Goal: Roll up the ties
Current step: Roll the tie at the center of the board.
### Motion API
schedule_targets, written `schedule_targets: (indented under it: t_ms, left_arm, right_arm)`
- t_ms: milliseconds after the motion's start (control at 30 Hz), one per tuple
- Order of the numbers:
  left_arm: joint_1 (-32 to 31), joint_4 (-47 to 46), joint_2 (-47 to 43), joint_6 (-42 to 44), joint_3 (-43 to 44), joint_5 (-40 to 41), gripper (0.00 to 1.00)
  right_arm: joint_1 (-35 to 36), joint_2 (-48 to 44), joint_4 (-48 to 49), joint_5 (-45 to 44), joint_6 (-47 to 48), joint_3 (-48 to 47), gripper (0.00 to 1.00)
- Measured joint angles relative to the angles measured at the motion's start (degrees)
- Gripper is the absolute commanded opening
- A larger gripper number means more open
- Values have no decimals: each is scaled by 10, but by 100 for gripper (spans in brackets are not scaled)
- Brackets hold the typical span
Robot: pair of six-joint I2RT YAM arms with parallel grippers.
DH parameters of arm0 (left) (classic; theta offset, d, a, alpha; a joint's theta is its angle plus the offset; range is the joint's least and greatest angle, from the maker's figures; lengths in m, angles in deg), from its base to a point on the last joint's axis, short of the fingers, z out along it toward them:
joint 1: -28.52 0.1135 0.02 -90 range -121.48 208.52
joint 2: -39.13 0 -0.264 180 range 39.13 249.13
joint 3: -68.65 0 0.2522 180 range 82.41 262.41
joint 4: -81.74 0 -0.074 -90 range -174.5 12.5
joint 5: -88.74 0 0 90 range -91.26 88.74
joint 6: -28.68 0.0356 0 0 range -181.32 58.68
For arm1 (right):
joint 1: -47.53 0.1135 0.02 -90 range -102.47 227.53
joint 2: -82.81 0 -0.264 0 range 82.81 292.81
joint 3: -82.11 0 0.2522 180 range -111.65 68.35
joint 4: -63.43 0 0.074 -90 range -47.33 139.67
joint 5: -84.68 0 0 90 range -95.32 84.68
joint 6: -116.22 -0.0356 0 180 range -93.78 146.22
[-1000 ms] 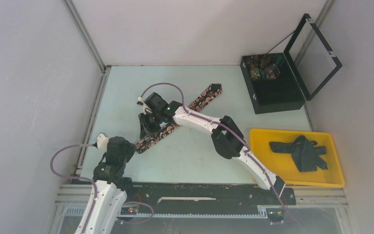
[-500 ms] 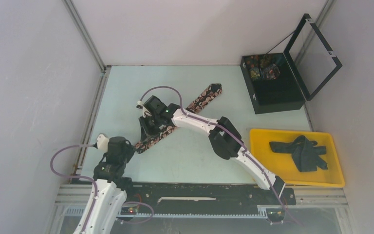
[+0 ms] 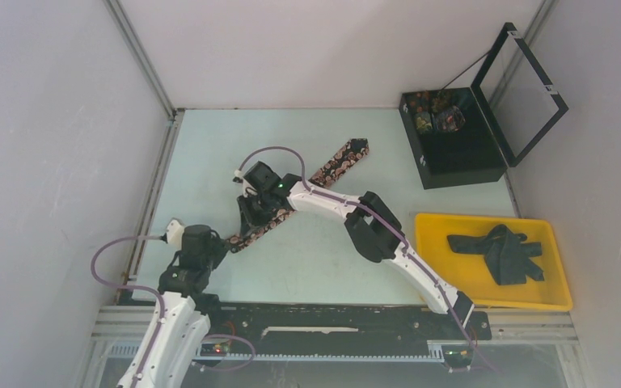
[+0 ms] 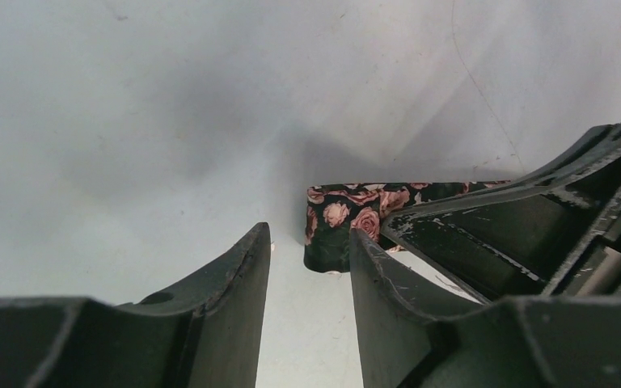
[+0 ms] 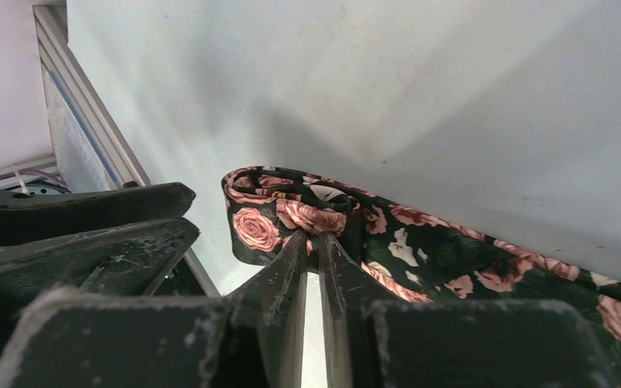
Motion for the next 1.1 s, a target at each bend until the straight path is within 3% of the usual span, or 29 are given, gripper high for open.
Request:
schedule_targets:
  t_ms: [1100]
  left_arm:
    - [11, -148, 78, 14, -65, -69, 42]
  right_arm:
    - [-10, 0, 35, 25, 1, 30, 10]
